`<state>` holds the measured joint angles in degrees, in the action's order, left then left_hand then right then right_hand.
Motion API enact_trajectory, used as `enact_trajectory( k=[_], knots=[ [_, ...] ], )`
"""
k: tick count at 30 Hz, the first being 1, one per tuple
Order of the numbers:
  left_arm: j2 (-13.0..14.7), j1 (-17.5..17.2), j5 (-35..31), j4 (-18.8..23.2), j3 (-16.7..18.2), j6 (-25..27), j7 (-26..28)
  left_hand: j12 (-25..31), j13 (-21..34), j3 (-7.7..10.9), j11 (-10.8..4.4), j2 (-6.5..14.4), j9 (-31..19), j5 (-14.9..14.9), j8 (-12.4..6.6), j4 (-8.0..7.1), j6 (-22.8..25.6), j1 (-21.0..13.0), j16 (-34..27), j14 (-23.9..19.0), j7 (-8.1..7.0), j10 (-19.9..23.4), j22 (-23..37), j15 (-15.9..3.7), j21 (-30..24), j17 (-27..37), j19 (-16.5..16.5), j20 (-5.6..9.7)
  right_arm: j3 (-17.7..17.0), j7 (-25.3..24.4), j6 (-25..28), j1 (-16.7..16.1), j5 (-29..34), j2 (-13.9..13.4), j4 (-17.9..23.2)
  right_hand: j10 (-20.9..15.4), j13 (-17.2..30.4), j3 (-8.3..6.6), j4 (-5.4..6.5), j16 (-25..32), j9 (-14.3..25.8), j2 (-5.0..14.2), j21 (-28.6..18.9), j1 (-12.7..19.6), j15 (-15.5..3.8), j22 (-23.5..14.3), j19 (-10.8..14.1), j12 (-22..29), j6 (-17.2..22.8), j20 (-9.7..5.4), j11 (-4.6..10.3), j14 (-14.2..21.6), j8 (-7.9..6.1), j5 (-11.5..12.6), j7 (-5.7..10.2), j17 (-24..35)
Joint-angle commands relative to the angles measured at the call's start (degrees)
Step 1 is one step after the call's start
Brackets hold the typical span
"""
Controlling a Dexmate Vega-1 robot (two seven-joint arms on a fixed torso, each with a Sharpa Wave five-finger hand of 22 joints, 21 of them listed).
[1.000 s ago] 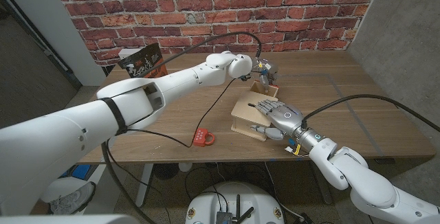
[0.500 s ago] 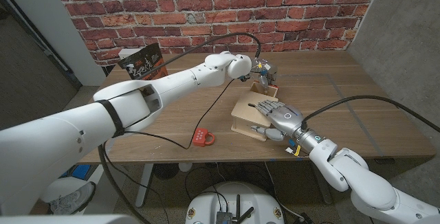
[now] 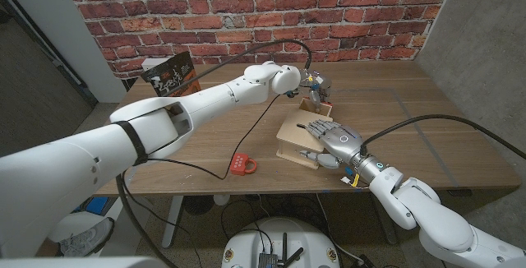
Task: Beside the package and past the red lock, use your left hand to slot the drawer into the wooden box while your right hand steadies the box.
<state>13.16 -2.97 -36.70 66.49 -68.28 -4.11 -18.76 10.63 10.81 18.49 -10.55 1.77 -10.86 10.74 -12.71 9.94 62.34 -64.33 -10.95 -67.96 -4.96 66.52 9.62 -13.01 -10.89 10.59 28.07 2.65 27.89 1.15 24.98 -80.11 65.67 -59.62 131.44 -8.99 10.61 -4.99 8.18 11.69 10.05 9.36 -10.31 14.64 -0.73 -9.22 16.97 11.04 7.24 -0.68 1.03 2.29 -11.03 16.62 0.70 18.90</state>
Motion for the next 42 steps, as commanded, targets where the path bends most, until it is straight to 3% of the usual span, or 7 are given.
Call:
enact_trajectory(
  k=[1,31,35,42],
  knots=[
    [0.69,-0.64,0.23,1.68,0.55,0.74,-1.19,0.38,0.21,0.02,-1.02,4.17,-0.39,0.35,-0.25,-0.25,0.60,-3.49,-0.44,-0.73,-0.16,1.01,0.01,-1.02,0.23,0.02,0.06,8.79,-0.09,0.45,-0.47,0.39,-0.04,0.30,-0.19,-0.45,0.24,-0.40,0.08,0.20,0.28,0.23,-0.41,-0.57,-0.16,-0.31,0.51,0.29,0.58,-0.28,-0.08,0.48,-0.34,-0.08,-0.03,-0.02],
    [2.63,-2.16,-0.38,6.09,1.78,1.81,-2.67,0.02,0.19,-0.09,-0.98,3.94,-0.40,0.46,0.28,-0.29,-0.83,-3.14,-0.10,0.17,-0.15,-0.29,-0.02,-1.01,0.32,-0.09,-0.20,8.75,0.40,0.40,-0.44,0.53,-0.24,1.01,-0.45,-0.45,0.24,-0.40,0.08,0.20,0.28,0.23,-0.41,-0.57,-0.16,-0.31,0.51,0.29,0.58,-0.28,-0.08,0.48,-0.34,-0.08,-0.03,-0.02],
    [2.79,-1.93,-0.70,6.17,1.63,1.49,-3.08,-0.41,0.11,-0.22,-1.06,3.56,-0.37,0.57,1.00,-0.53,-3.46,-1.84,0.76,3.75,-0.60,-3.84,-0.09,-0.96,0.57,-0.42,-1.24,8.73,0.38,0.56,-0.31,0.46,-0.31,1.04,-0.34,-0.45,0.24,-0.40,0.08,0.20,0.28,0.23,-0.41,-0.57,-0.16,-0.31,0.51,0.29,0.58,-0.28,-0.08,0.48,-0.34,-0.08,-0.03,-0.02],
    [3.05,-1.82,-0.32,6.33,1.91,0.71,-3.87,-0.24,-0.04,-0.18,-1.18,2.87,-0.13,0.64,1.27,-0.87,-5.67,0.49,1.05,7.10,-0.52,-6.17,-0.14,-0.70,0.61,-0.71,-2.48,8.69,0.37,0.49,-0.34,0.50,-0.37,1.03,-0.39,-0.45,0.24,-0.40,0.08,0.20,0.28,0.23,-0.41,-0.57,-0.16,-0.31,0.51,0.29,0.58,-0.28,-0.08,0.48,-0.34,-0.08,-0.03,-0.02]
  ],
)
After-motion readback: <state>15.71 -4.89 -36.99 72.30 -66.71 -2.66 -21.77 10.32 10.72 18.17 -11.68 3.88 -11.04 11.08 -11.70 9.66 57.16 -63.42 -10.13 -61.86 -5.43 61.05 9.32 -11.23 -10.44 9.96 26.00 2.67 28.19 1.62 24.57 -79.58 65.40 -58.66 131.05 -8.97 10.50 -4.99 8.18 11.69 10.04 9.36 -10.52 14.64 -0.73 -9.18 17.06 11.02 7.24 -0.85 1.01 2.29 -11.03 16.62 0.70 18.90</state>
